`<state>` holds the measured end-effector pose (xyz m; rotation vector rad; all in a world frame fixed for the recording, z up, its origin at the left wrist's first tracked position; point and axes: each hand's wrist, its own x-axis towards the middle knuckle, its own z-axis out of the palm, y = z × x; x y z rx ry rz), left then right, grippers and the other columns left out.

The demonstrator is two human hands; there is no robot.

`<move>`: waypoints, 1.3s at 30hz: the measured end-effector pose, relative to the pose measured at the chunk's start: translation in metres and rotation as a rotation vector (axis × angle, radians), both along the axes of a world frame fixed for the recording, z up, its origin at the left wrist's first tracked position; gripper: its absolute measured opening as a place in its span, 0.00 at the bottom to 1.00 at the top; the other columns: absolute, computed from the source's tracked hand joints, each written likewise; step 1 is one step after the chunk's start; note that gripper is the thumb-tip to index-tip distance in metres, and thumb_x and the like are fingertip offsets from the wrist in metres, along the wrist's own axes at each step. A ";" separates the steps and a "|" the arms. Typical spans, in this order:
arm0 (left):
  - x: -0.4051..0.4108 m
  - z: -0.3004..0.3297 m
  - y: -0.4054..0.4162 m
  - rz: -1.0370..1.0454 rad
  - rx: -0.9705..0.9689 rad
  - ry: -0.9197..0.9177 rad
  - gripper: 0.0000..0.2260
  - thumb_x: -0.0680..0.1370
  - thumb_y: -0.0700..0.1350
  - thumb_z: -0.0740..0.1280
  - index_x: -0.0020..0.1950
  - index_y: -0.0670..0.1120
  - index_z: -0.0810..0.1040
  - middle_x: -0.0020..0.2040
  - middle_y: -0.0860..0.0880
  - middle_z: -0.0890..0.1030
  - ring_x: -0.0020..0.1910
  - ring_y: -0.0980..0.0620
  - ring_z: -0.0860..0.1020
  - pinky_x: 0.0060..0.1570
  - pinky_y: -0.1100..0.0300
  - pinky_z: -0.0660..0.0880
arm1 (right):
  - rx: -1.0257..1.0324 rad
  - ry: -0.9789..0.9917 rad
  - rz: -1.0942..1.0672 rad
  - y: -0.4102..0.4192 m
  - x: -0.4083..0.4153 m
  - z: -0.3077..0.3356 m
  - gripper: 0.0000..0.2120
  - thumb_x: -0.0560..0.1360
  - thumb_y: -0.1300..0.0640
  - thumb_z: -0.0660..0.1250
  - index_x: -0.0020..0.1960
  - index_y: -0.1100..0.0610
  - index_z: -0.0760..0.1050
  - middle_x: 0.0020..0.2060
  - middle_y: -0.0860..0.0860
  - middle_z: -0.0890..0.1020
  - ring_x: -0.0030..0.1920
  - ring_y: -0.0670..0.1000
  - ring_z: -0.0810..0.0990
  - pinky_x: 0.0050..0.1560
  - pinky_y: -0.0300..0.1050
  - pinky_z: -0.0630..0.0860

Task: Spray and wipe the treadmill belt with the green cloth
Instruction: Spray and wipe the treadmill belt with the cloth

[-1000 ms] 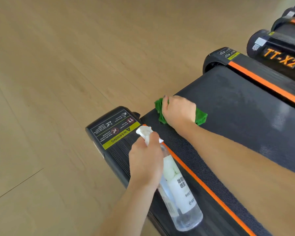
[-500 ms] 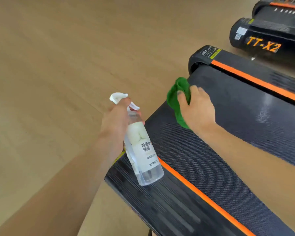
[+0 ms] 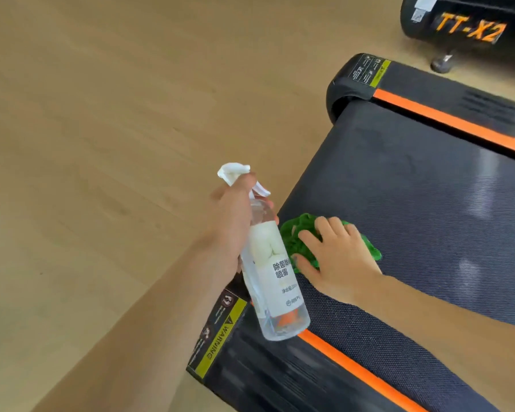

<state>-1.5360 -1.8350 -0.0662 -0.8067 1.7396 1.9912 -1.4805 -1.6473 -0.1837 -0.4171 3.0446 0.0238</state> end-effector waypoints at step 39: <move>-0.041 -0.072 0.017 -0.590 0.192 -0.036 0.11 0.83 0.52 0.66 0.50 0.44 0.79 0.28 0.48 0.79 0.27 0.50 0.80 0.36 0.58 0.75 | -0.066 0.461 -0.576 -0.022 -0.035 -0.047 0.18 0.78 0.44 0.60 0.36 0.54 0.73 0.32 0.49 0.74 0.35 0.55 0.75 0.34 0.45 0.61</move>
